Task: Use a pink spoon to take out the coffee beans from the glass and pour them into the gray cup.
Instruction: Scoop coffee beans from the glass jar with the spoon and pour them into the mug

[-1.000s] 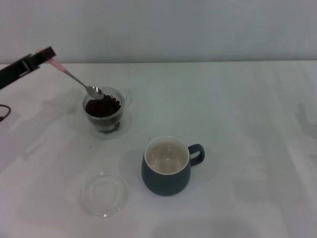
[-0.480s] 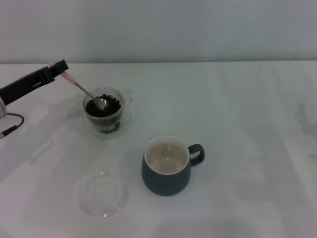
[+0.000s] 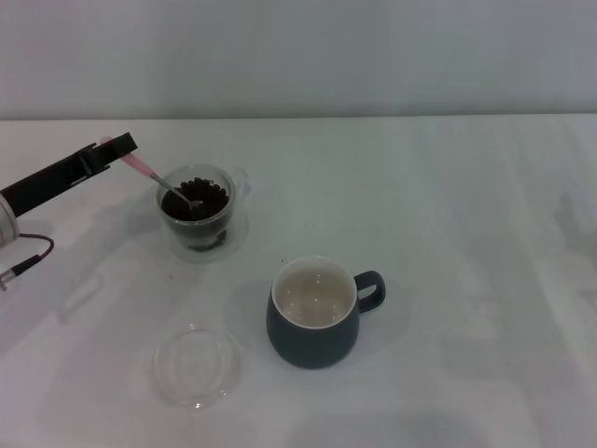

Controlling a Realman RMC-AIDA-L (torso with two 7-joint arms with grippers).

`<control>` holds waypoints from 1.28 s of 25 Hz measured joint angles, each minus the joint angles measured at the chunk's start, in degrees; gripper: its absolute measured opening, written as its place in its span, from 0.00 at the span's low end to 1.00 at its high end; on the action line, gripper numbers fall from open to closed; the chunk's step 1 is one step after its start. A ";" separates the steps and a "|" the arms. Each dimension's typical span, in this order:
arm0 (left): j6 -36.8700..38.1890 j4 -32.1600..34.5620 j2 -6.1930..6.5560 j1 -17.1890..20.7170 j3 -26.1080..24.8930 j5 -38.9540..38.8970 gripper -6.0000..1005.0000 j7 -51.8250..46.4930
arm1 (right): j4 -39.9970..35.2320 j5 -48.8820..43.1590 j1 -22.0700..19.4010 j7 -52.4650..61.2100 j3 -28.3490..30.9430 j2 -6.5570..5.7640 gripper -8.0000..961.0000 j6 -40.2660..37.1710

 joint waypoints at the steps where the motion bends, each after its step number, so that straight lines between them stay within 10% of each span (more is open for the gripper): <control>1: -0.40 -0.07 -0.01 0.31 -0.16 -0.40 0.15 -0.96 | 0.01 -0.03 0.03 0.00 0.00 0.00 0.91 0.00; 32: -15.12 -0.17 0.45 12.05 -0.15 -14.80 0.16 -11.51 | 0.70 -0.25 0.13 0.00 -2.41 0.00 0.91 -2.28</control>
